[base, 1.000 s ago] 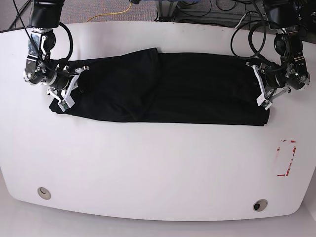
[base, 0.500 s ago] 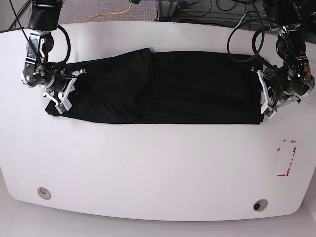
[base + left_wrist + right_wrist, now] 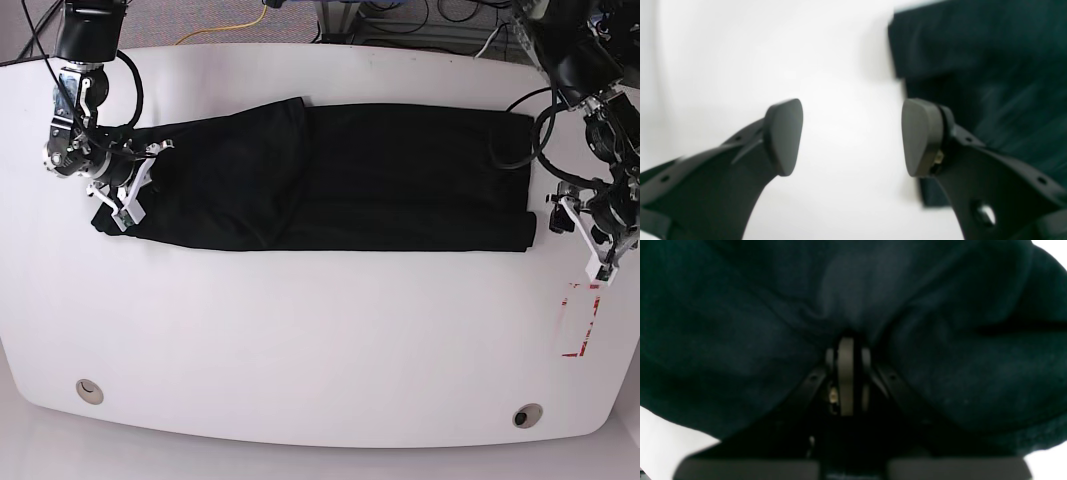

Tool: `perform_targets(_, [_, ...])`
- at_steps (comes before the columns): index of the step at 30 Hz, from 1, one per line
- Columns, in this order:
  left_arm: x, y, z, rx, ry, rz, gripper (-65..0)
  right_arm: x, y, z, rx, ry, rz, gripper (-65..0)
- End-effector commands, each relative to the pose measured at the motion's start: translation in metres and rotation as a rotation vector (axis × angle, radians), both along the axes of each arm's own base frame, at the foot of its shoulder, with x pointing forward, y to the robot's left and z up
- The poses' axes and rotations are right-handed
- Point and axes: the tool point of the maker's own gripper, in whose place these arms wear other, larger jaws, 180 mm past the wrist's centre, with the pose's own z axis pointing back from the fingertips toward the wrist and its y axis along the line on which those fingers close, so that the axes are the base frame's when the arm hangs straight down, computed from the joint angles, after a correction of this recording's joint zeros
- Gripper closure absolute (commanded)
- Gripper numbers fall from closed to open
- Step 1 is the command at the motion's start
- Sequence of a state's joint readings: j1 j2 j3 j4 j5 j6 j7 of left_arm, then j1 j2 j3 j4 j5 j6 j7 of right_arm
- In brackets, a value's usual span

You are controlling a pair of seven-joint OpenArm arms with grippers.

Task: Layout the t-shirt on the table in an organized manner, then fold the t-shirt properly
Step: 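Move the left gripper along the shirt's side to its hem corner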

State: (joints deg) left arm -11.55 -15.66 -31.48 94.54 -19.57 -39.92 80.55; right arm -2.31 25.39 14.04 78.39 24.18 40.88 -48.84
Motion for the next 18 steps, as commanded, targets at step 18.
perform_targets(18, [0.042, -0.001, -0.034, -0.242, 0.009, 0.059, -43.5, -0.015, -0.004, -0.015, -0.060, 0.084, -0.001, -2.9])
